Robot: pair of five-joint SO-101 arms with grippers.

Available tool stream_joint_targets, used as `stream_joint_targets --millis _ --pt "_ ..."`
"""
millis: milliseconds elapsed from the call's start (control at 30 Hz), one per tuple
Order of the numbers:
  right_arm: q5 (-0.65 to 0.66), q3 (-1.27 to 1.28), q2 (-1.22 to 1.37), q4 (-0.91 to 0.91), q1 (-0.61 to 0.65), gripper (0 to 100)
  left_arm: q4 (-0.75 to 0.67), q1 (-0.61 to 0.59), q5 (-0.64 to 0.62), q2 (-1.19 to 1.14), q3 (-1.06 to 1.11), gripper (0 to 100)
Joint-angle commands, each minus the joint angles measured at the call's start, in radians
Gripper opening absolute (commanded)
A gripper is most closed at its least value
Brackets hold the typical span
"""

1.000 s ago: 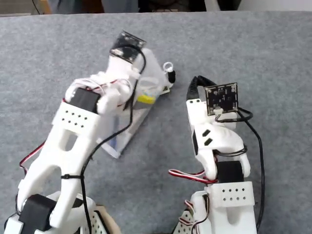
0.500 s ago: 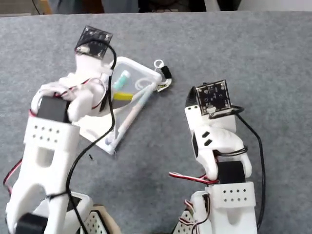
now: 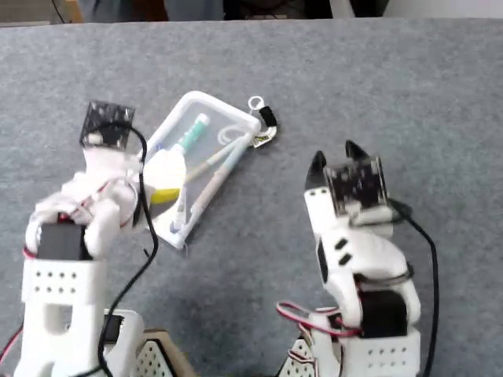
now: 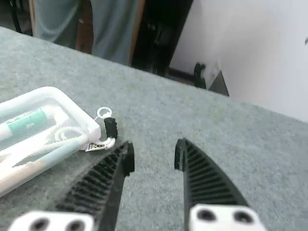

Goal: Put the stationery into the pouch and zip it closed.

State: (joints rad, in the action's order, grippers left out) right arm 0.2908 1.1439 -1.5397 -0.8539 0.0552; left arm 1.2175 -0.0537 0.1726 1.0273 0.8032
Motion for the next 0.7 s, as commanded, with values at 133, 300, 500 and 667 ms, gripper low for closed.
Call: stream_joint_targets --millis 133,300,500,667 --pt "0.009 0.213 -0.343 -0.068 -0.054 15.9 -0.095 -0.018 0.006 0.227 0.278 36" --pt "0.011 0.3 -0.321 -0.041 -0.166 15.9 -0.258 -0.076 0.055 0.367 0.535 36" --pt "0.011 0.429 -0.321 0.069 -0.327 15.9 -0.298 -0.229 0.23 0.517 0.725 36" --pt "0.011 0.515 -0.321 0.077 -0.344 15.9 -0.292 -0.278 0.242 0.624 0.8 36"
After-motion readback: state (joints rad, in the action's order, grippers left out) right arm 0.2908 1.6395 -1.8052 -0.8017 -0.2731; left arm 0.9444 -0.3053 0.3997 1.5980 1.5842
